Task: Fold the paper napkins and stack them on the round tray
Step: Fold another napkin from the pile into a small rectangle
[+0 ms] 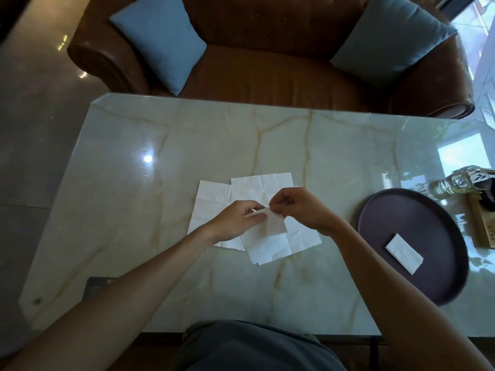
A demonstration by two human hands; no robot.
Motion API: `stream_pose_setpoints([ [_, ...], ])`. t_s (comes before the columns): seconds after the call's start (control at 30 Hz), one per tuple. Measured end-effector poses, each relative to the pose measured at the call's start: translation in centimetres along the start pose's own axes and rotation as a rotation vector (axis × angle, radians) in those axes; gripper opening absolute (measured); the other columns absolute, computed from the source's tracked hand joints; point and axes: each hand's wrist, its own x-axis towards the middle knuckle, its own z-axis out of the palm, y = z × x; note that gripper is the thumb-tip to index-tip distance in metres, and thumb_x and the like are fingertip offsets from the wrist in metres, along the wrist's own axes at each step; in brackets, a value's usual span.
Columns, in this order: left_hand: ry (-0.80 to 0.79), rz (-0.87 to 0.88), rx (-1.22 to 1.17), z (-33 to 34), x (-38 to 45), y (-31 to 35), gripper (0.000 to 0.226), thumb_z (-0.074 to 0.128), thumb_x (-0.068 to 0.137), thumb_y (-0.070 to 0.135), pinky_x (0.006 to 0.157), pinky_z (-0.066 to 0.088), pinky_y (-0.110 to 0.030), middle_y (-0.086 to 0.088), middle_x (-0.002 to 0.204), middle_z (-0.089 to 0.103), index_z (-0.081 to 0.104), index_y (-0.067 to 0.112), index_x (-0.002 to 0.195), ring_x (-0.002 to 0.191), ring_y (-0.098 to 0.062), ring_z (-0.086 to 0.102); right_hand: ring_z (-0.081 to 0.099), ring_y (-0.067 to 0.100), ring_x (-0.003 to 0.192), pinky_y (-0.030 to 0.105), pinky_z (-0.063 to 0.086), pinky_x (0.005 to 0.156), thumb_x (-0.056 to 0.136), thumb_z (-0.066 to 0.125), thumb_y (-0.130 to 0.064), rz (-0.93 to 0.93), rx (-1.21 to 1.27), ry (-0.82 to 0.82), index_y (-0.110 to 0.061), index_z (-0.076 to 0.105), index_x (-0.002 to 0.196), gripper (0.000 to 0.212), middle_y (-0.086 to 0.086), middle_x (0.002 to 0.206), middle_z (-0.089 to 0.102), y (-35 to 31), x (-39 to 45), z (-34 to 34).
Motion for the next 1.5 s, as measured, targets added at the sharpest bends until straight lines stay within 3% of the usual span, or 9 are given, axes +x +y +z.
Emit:
stream_pose_setpoints([
  [0.1,0.026,0.006,-0.012,-0.2,-0.1,-0.2,0.027,0.054,0.104,0.034,0.093,0.052,-0.039,-0.001,0.109,0.076,0.074,0.018,0.112,0.103,-0.020,0.070,0.069,0.016,0.085,0.036,0.055,0.088,0.093,0.073,-0.033,0.048,0.034,-0.024,-0.018,0.067,0.117,0.028,0.012,0.097,0.076,0.0,-0.1,0.1],
  [0.23,0.062,-0.016,-0.146,-0.4,-0.6,-0.7,0.031,0.052,0.105,0.036,0.075,0.044,-0.033,0.000,0.091,0.070,0.073,0.014,0.105,0.081,-0.015,0.059,0.070,0.019,0.107,0.038,0.051,0.098,0.084,0.071,-0.057,0.125,0.128,-0.102,-0.020,0.071,0.113,0.046,0.000,0.111,0.076,0.8,-0.5,0.1],
  [0.37,0.080,-0.021,-0.186,-0.8,-0.9,-1.2,0.027,0.056,0.103,0.035,0.079,0.048,-0.038,-0.006,0.098,0.075,0.075,0.016,0.104,0.086,-0.017,0.063,0.065,0.015,0.094,0.037,0.050,0.092,0.091,0.072,-0.041,0.096,0.163,-0.099,-0.006,0.073,0.104,0.037,0.002,0.097,0.072,1.4,-0.7,0.6],
  [0.53,0.064,-0.011,-0.097,-0.7,-1.0,-1.0,0.025,0.057,0.103,0.032,0.097,0.052,-0.043,-0.005,0.107,0.078,0.076,0.017,0.106,0.104,-0.027,0.071,0.063,0.017,0.082,0.036,0.053,0.080,0.090,0.073,-0.041,0.104,0.190,-0.069,-0.013,0.073,0.099,0.030,0.005,0.090,0.071,0.9,-0.1,1.4],
  [0.83,0.135,0.005,-0.124,-1.1,-0.5,-0.9,0.019,0.065,0.099,0.026,0.095,0.054,-0.044,-0.008,0.099,0.079,0.076,0.010,0.098,0.088,-0.013,0.071,0.058,0.016,0.076,0.034,0.048,0.072,0.094,0.070,-0.024,0.064,0.141,-0.034,-0.011,0.070,0.084,0.017,0.001,0.078,0.064,0.6,0.1,1.0],
  [1.03,0.120,0.031,-0.126,-1.0,-0.3,-0.1,0.018,0.063,0.100,0.025,0.097,0.054,-0.041,-0.006,0.101,0.080,0.075,0.011,0.100,0.100,-0.023,0.074,0.056,0.010,0.070,0.032,0.042,0.069,0.088,0.071,-0.030,0.054,0.128,-0.023,-0.020,0.074,0.078,0.015,-0.006,0.073,0.066,0.2,0.2,1.1],
  [1.13,0.117,0.036,-0.136,-0.9,-0.3,0.2,0.019,0.063,0.101,0.025,0.091,0.055,-0.034,-0.003,0.099,0.080,0.075,0.012,0.101,0.098,-0.021,0.075,0.059,0.009,0.072,0.033,0.043,0.070,0.086,0.071,-0.034,0.051,0.126,-0.018,-0.020,0.076,0.082,0.016,-0.008,0.076,0.069,0.1,0.3,1.0],
  [1.27,0.119,0.018,-0.162,-0.6,-0.6,0.3,0.022,0.064,0.100,0.027,0.066,0.052,-0.023,-0.005,0.089,0.077,0.073,0.007,0.100,0.076,-0.010,0.070,0.061,0.014,0.077,0.036,0.044,0.072,0.079,0.070,-0.047,0.074,0.105,0.023,-0.016,0.075,0.082,0.032,-0.003,0.078,0.068,0.2,0.5,1.1],
  [1.5,0.220,0.004,-0.263,-0.8,-1.1,-0.4,0.018,0.067,0.098,0.022,0.061,0.056,-0.025,-0.003,0.081,0.076,0.071,0.006,0.091,0.071,-0.012,0.072,0.065,0.016,0.082,0.031,0.053,0.077,0.095,0.069,-0.013,0.044,0.250,0.077,-0.005,0.076,0.101,0.012,0.008,0.092,0.074,1.0,0.5,0.4],
])
